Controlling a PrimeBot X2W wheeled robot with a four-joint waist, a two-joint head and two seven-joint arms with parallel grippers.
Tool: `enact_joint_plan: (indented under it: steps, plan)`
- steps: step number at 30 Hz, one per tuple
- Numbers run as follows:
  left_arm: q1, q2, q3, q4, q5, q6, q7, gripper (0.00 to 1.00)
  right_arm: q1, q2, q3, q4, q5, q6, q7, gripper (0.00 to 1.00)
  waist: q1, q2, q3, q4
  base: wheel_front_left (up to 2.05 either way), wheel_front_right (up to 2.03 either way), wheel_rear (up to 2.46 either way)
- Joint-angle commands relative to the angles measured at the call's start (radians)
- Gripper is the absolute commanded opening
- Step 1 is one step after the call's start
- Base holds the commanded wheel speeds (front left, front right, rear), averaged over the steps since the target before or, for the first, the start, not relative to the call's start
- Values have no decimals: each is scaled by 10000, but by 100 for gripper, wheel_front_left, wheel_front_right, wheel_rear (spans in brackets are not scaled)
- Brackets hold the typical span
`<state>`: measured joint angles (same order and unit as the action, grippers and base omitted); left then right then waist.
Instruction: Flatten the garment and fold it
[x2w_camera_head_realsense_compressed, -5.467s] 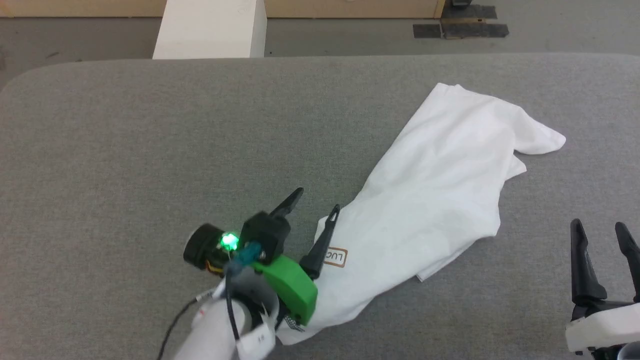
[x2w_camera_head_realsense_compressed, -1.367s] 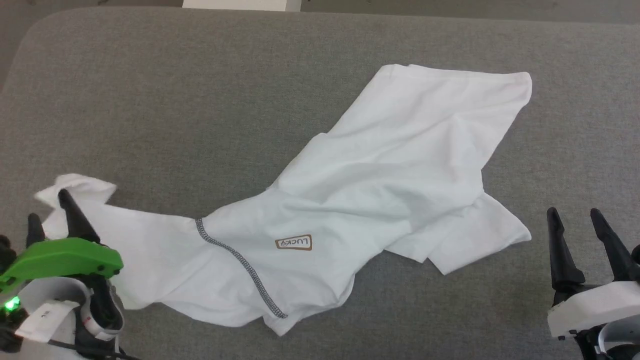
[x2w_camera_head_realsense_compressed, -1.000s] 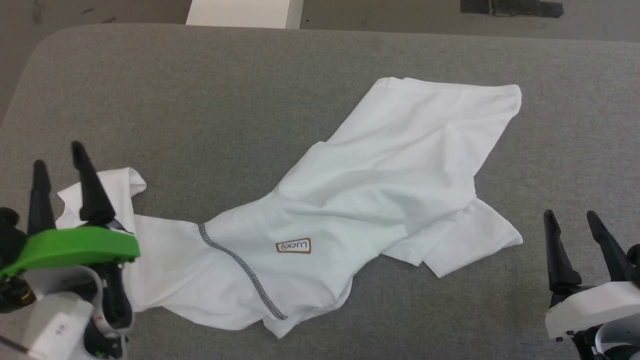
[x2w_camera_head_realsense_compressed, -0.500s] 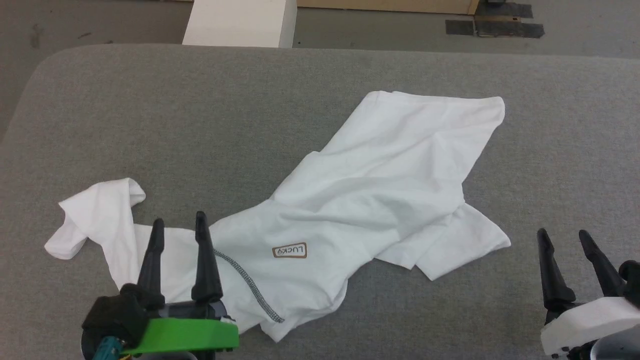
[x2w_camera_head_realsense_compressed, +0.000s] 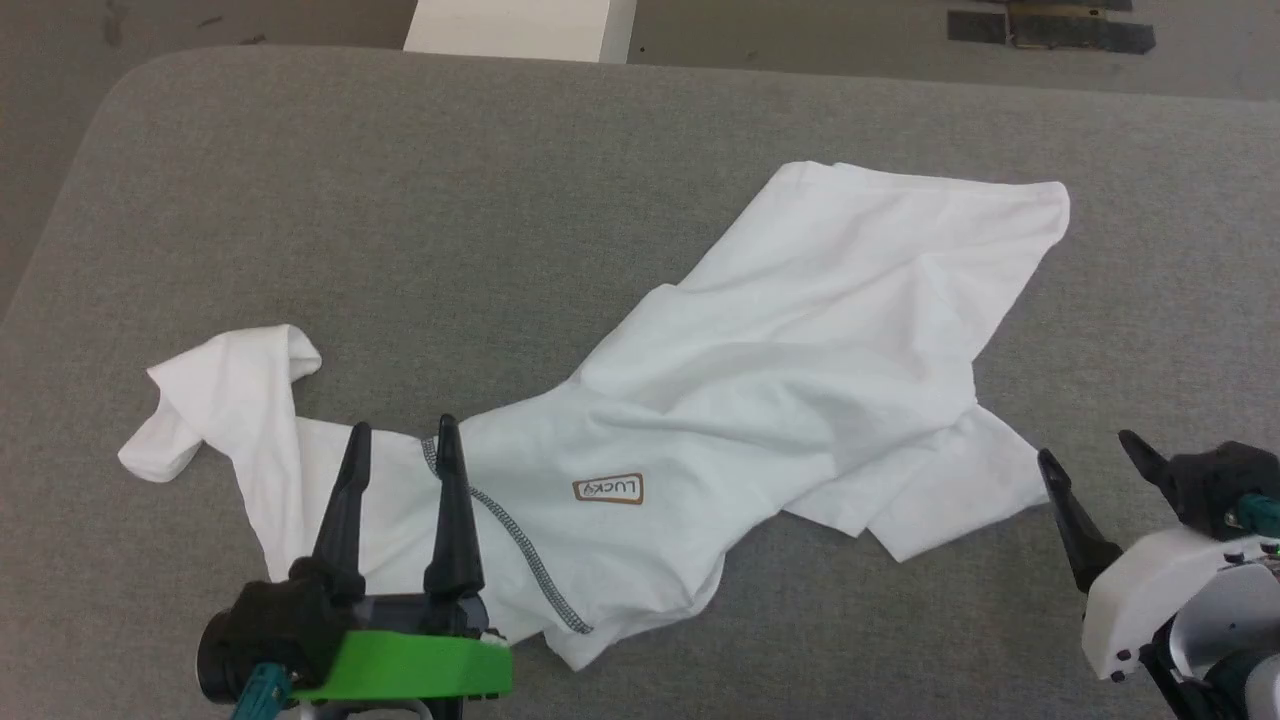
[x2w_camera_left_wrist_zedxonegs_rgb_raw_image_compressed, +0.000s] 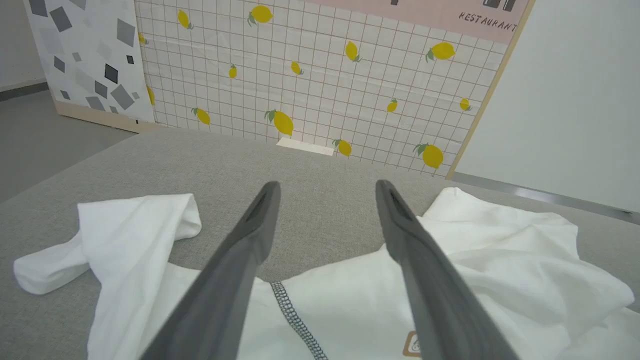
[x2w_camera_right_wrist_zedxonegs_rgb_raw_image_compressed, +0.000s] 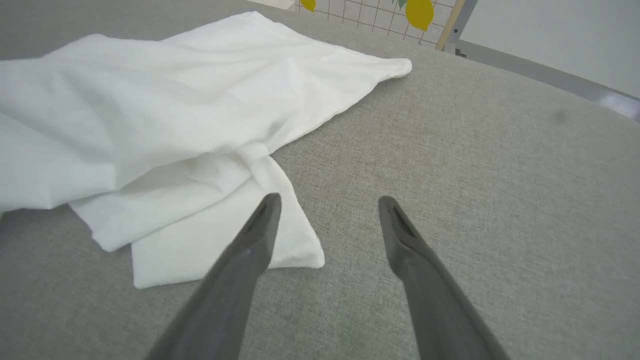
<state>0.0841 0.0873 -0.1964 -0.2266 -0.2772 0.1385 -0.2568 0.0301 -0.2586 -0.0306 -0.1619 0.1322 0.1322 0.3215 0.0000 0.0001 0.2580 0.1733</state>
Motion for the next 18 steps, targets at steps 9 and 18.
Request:
enact_joint_plan:
  steps: [9,18]
  plan:
    - [-443,-302,-38,270,216,-219,-48,100,-740,-784,1214,1605,762,-15,1098,0,0,-1,645,756,0,0,0]
    - [-251,-352,231,253,247,-154,-49,100,-1022,-892,456,647,882,-15,1003,0,0,-1,168,287,0,0,0]
